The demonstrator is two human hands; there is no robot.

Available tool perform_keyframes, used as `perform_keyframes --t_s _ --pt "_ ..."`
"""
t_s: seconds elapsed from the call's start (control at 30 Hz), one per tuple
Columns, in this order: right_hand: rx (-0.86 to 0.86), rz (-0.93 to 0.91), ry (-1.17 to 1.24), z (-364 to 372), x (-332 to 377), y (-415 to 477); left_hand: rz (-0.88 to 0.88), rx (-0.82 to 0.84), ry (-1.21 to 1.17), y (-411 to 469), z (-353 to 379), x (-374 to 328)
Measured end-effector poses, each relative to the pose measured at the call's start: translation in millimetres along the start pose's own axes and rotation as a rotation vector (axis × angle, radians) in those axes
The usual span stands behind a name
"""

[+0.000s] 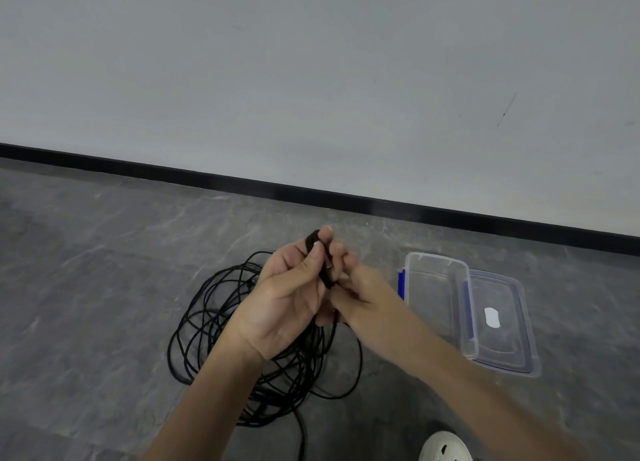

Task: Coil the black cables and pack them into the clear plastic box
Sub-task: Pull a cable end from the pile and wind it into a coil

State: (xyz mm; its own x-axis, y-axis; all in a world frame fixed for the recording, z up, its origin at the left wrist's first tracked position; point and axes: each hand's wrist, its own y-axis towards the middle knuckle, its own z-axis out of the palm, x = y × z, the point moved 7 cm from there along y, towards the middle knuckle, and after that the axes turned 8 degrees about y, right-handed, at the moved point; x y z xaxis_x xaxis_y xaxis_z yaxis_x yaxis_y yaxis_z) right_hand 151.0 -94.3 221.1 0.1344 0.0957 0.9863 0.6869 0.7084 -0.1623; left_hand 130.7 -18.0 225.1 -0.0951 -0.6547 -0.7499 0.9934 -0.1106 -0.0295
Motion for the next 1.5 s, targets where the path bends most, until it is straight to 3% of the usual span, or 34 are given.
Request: perform_keyframes --t_s 0.37,0.63,0.9,1.03,1.1,1.23,1.33,1.43,1.5 --pt "-0.026 -0.042 -0.093 14.8 -5.7 -2.8 0.056 -0.051 -0.078 2.0 -2.6 -6.2" --pt "0.020 0.055 -0.174 10.7 -2.9 -3.1 0.101 -0.335 0.045 -1.0 -11.5 -10.7" --pt "0.123 0.152 -0.014 20.8 -7.3 -9.6 0.217 -0.415 0.180 0.0 -18.0 -19.1" --pt "0.193 0.181 -0.102 28.6 -11.5 -14.4 0.242 -0.488 0.155 -1.1 -30.9 -23.2" --pt "0.182 0.184 -0.135 26.7 -11.1 -14.5 0.250 -0.493 0.281 -1.7 -33.6 -24.2" --pt "0.108 0.101 -0.259 20.2 -1.3 -13.4 0.258 -0.523 0.921 -2.4 -32.3 -21.2" --pt "0.117 0.004 -0.455 16.3 9.1 -13.4 0.150 -0.459 1.273 0.9 -31.2 -8.1" --pt "0.139 -0.030 -0.575 5.9 12.0 -13.3 -0.086 -0.319 1.443 4.0 -34.4 8.1" --pt "0.113 -0.036 -0.584 -5.7 14.0 -14.4 -0.206 -0.192 1.322 2.2 -28.8 16.4"
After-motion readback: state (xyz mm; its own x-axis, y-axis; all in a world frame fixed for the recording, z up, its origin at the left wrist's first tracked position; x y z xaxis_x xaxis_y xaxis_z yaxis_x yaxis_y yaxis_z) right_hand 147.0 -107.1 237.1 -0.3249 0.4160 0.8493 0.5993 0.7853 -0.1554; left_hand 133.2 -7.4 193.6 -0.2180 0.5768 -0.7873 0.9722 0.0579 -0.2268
